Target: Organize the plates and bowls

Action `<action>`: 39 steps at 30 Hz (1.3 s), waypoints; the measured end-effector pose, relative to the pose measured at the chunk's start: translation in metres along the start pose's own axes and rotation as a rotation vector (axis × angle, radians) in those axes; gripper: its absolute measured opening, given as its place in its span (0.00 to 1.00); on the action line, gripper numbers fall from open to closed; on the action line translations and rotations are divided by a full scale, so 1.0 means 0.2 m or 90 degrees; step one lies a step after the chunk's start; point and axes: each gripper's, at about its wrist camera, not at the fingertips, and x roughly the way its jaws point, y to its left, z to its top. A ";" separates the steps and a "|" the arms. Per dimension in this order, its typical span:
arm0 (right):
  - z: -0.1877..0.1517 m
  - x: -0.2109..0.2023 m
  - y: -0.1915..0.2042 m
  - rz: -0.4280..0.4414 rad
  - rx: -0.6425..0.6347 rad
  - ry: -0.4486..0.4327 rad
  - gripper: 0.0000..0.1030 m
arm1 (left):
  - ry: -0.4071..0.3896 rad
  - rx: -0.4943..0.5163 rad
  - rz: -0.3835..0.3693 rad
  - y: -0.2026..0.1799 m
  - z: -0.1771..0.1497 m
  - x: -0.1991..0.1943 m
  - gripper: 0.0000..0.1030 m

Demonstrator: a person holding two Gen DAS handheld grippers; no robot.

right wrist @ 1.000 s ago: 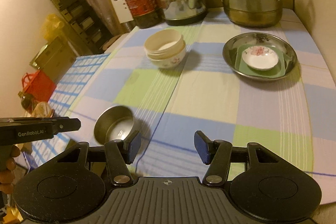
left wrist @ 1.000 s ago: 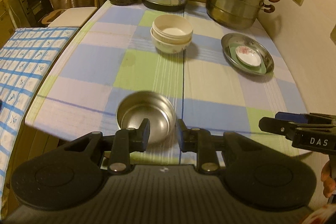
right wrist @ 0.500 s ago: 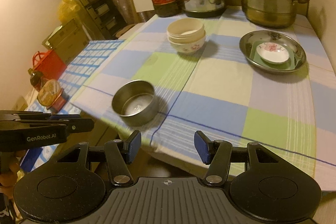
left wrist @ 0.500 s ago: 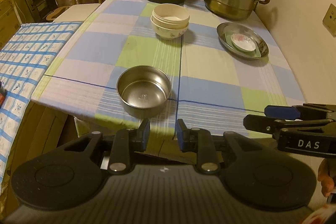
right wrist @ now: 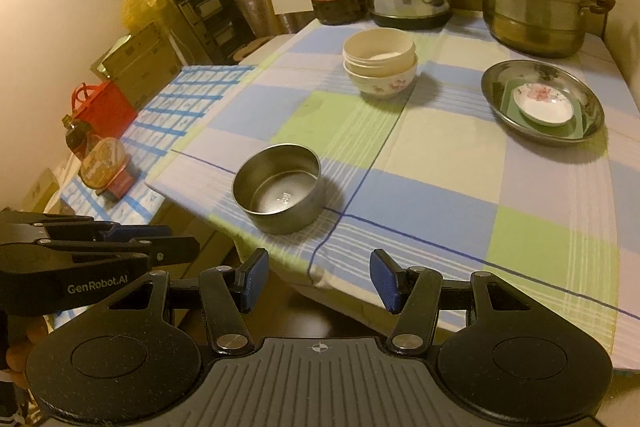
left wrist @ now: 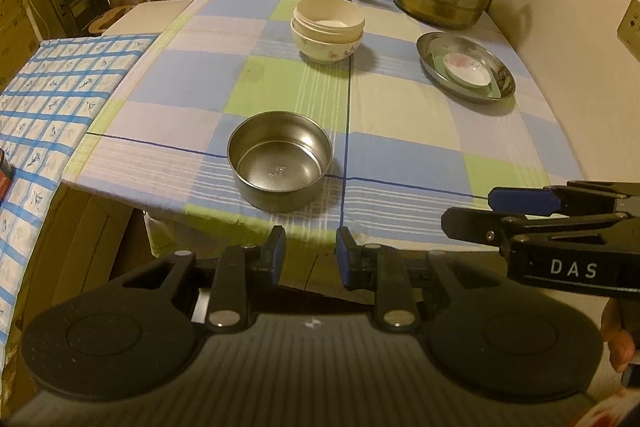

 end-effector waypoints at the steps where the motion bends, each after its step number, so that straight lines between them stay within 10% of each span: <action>1: 0.00 0.01 0.00 0.000 0.000 0.002 0.55 | 0.001 -0.001 -0.001 0.00 0.00 0.01 0.23; 39: 0.20 0.52 -0.04 -0.007 0.049 0.055 0.54 | 0.043 -0.050 0.005 0.36 0.22 0.44 0.23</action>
